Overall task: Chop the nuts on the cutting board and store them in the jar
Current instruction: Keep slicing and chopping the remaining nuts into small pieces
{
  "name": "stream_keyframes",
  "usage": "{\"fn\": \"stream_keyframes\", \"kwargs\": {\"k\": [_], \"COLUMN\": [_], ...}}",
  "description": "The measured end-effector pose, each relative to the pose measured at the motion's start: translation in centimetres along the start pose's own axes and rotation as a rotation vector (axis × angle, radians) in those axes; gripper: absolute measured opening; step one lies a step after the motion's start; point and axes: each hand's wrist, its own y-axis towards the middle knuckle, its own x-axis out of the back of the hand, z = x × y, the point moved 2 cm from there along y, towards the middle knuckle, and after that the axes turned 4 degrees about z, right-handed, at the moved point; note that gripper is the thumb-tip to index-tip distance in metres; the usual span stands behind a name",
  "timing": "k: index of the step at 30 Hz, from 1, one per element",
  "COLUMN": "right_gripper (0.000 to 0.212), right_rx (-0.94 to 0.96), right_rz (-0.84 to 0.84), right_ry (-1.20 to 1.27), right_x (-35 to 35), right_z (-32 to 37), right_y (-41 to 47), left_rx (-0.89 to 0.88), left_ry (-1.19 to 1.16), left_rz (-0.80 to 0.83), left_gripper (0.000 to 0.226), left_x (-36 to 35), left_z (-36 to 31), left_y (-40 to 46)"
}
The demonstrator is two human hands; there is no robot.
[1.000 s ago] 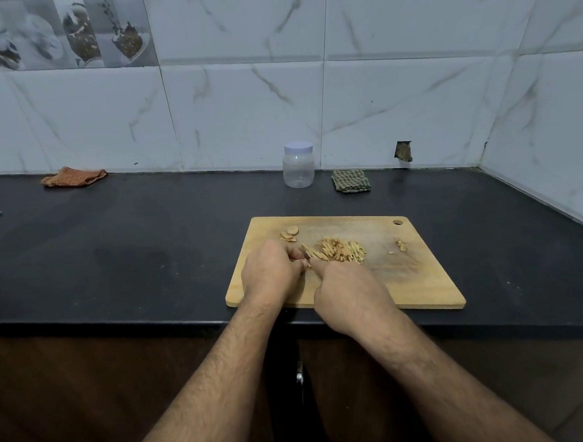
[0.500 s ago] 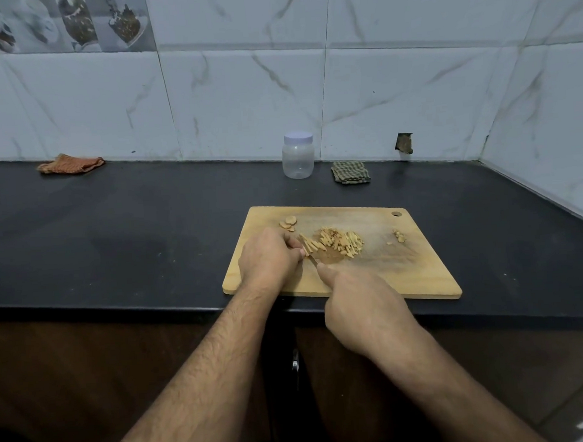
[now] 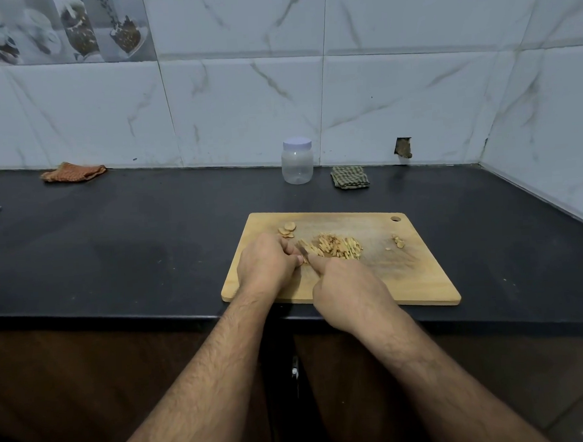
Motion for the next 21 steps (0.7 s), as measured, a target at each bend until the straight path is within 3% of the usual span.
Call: {"fn": "stream_keyframes", "kwargs": {"k": [21], "right_gripper": [0.071], "right_rx": [0.002], "right_rz": [0.055], "right_ry": [-0.086], "right_x": [-0.5], "right_z": [-0.8], "right_y": [-1.3], "left_rx": [0.001], "left_ry": [0.036], "left_rz": [-0.021], "left_gripper": [0.011], "left_x": [-0.2], "left_z": [0.1], "left_y": [0.4]}}
